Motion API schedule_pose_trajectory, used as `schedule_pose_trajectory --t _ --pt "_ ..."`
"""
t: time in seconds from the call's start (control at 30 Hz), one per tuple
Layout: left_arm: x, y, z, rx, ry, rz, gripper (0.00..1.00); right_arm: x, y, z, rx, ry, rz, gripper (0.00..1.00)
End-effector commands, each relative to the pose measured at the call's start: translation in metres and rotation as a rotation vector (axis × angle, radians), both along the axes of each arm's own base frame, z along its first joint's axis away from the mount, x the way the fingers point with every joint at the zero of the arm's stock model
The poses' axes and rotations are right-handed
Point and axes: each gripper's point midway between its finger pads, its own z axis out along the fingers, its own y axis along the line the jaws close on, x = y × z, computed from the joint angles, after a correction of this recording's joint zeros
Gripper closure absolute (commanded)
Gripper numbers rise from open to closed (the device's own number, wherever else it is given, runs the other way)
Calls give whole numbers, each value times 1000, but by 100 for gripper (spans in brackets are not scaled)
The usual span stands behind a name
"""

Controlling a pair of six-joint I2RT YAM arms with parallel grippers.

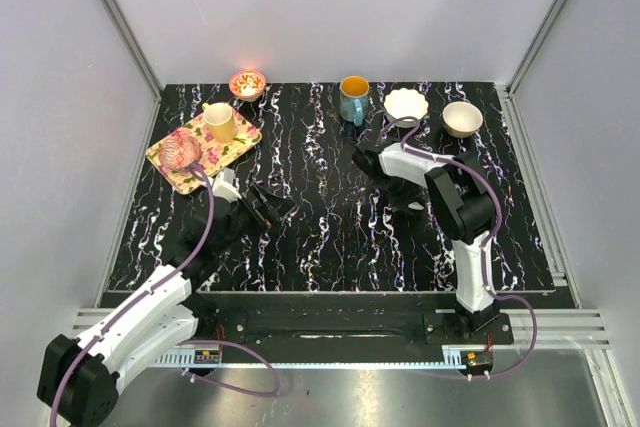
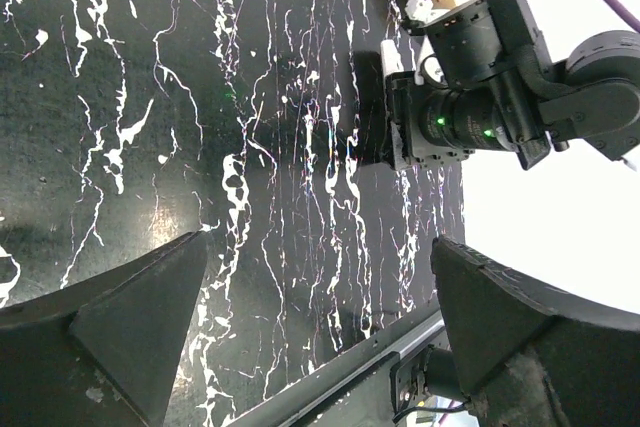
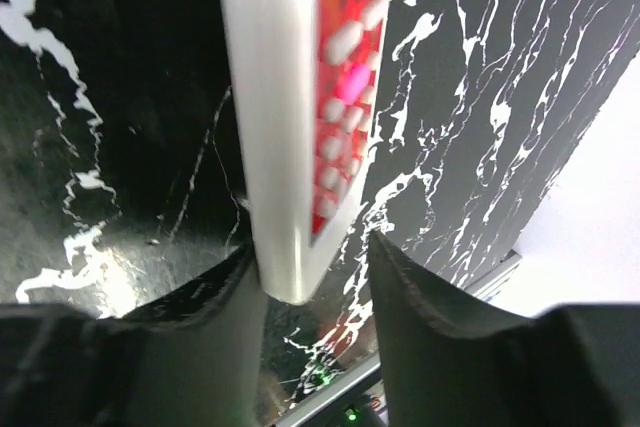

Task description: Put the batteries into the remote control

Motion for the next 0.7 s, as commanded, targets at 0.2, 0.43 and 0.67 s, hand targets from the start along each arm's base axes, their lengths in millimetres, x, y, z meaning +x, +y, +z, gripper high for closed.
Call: schedule_pose_trajectory --t 0.2,0.43,0.67 --pt "2 -8 11 -15 -32 -40 1 -7 41 10 264 -31 -26 27" --pt "6 -3 12 15 -35 -16 1 -3 78 88 533 -183 -3 21" --pt "13 12 -8 172 47 32 1 -19 84 155 882 -574 48 14"
